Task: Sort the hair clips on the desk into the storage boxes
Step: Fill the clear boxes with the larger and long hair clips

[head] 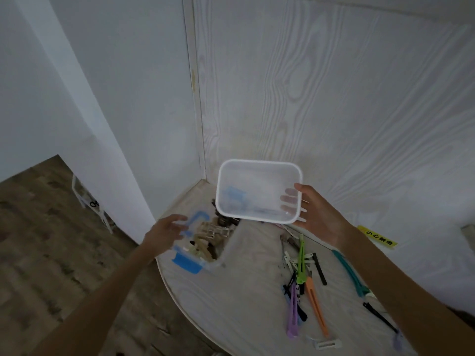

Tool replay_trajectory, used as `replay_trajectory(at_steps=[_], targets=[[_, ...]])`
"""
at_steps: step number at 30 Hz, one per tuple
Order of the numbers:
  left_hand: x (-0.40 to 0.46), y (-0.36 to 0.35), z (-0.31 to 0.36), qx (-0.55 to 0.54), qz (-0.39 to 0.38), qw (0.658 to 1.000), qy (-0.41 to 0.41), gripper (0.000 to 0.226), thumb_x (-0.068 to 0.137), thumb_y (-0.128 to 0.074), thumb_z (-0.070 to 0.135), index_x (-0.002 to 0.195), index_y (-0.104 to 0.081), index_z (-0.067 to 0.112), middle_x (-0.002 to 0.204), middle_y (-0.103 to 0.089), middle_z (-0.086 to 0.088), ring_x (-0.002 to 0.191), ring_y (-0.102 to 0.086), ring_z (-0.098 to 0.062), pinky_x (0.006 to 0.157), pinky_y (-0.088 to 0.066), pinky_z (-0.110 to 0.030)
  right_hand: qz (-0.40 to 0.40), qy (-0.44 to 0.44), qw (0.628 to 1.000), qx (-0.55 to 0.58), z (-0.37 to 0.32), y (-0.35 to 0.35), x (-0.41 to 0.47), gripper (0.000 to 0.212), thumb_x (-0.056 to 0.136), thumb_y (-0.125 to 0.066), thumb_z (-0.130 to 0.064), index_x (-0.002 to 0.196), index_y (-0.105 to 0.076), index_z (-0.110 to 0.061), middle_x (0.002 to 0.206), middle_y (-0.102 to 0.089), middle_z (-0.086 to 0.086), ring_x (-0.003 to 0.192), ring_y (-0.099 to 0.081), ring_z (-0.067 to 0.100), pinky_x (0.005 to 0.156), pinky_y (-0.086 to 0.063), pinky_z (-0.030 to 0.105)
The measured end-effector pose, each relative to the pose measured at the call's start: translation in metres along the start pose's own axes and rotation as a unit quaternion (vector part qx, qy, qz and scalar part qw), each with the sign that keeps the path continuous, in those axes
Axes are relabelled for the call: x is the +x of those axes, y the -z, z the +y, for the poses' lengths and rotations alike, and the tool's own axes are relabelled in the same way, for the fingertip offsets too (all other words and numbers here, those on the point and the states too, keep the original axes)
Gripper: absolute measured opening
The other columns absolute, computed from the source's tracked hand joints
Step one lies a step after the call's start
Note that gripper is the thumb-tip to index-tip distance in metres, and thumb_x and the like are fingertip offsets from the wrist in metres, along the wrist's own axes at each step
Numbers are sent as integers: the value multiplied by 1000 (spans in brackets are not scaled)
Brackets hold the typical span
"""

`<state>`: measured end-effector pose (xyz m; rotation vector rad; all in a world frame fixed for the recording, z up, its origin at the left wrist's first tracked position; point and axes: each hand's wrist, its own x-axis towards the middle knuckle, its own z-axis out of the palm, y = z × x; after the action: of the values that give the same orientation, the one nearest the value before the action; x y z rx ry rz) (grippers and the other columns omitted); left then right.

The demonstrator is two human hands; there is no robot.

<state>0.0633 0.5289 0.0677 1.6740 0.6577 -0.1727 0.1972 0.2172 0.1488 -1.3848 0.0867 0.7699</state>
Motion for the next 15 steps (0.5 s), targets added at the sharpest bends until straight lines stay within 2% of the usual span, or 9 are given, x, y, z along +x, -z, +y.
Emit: replay_trajectory(at_steps=[2,4,5,8,11,13,14,15], targets=[[6,17,-5,19,36,999,5,26,94,-37,-7,102,-52,12,82,-58,-6,61,-56,-16,49,-43,-18,-11,-12,1000,-18,7,2,5,44,78,-62,-41,115,-60,-16,117,-63,4,111,-59,23,98,-47,41],[13,28,-7,2,57,998,14,25,95,-34,-9,105,-50,7,83,-56,-11,54,-60,-13,50,-47,-21,-20,-27,998,-60,15,4,9,57,66,-68,-44,115,-59,-16,119,-61,5,110,-58,25,95,-47,39],[18,31,-8,-4,69,997,21,25,95,-34,-10,109,-51,4,87,-57,-14,57,-62,-16,54,-49,-24,-26,-35,996,-83,20,6,12,62,62,-67,-45,114,-59,-14,118,-61,6,109,-58,27,92,-48,38],[32,32,-11,85,145,986,15,29,95,-42,1,121,-55,5,113,-63,-18,93,-63,-37,75,-51,-38,-59,-67,986,-138,40,18,17,48,76,-59,-41,112,-60,-10,115,-62,11,104,-59,30,84,-51,37],[22,18,0,196,265,944,-29,31,93,-52,16,122,-59,10,127,-58,-18,108,-59,-37,93,-49,-45,-55,-124,973,-187,64,27,21,40,87,-51,-38,119,-54,-13,117,-61,11,109,-59,28,91,-51,38],[4,-1,12,246,348,897,-116,32,89,-57,15,121,-59,14,132,-55,-11,116,-53,-31,99,-44,-42,-44,-160,962,-218,80,28,26,40,90,-48,-37,122,-52,-13,117,-62,10,109,-59,26,93,-51,38],[-7,-13,17,266,366,871,-192,31,87,-59,13,119,-60,15,131,-55,-7,119,-50,-26,101,-40,-39,-42,-175,959,-219,87,27,29,41,91,-48,-38,122,-51,-12,117,-62,11,110,-59,26,94,-51,39],[-17,-26,21,279,348,854,-269,28,87,-59,12,115,-62,16,127,-57,-4,117,-48,-18,100,-40,-34,-42,-191,958,-208,93,25,31,42,91,-48,-40,122,-51,-12,117,-62,11,110,-60,26,95,-50,41]])
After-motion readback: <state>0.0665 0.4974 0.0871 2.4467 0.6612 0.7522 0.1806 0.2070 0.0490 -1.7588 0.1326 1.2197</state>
